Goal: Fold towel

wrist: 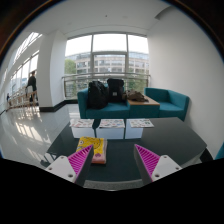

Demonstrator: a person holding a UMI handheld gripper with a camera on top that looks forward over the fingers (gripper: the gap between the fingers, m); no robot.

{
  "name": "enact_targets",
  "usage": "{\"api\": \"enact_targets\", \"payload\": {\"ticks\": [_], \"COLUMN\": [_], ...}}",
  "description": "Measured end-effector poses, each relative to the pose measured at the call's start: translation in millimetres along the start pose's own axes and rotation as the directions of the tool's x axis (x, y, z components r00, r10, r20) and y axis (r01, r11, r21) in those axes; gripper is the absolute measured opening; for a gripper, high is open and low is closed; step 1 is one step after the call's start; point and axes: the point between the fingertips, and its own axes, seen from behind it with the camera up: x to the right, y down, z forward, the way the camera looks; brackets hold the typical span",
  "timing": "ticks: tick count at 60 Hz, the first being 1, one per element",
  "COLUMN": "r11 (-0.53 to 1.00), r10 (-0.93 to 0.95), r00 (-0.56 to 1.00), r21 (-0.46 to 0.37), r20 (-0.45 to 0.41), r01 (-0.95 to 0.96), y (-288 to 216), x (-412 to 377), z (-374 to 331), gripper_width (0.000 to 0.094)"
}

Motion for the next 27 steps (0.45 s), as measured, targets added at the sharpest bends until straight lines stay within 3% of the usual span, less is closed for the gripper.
{"api": "enact_targets", "payload": {"ticks": [27], "r11": [0.999], "r10": [0.01], "r00": [1.0], "r21": [0.045], "r20": [0.004], "r01": [-0.01], "y": [-1], "x": [8], "z": [-40], "gripper_width": [0.0808]}}
